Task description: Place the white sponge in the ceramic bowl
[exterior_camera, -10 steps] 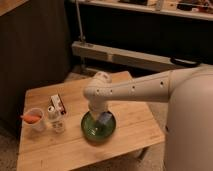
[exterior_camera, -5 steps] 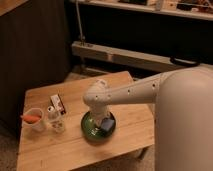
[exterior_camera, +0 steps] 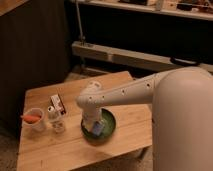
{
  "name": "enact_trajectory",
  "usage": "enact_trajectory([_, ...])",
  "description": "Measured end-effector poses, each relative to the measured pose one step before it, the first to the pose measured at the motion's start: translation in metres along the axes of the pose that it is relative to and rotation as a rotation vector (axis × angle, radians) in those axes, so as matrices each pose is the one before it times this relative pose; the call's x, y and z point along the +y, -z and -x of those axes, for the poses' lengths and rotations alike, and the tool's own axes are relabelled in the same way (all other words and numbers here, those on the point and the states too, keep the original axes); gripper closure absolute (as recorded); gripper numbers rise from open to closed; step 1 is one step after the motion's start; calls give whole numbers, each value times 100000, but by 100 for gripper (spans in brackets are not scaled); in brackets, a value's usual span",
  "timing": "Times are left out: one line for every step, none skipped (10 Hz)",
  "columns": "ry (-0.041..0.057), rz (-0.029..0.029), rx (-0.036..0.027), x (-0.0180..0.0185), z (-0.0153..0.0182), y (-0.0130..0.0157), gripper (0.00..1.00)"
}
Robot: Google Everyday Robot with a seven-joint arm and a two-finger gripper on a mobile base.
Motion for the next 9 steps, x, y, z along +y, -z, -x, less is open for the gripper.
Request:
enact_trajectory([1606, -20, -673, -720, -379, -230, 20])
enact_trajectory([37, 210, -398, -390, -189, -358, 20])
enact_trajectory([-1399, 1788, -337, 503, 200, -232, 20])
enact_trajectory([-1445, 3667, 556, 1022, 171, 307, 20])
enact_trajectory([-1113, 1976, 1399, 306, -6, 892, 20])
enact_trajectory([-1180, 1310, 1973, 389, -65, 1159, 20])
enact_trajectory([-851, 1190, 2266, 492, -13, 1234, 20])
enact_trajectory([-819, -938, 4703, 110, -208, 1351, 20])
enact_trajectory([-638, -1305, 4202, 260, -102, 1232, 20])
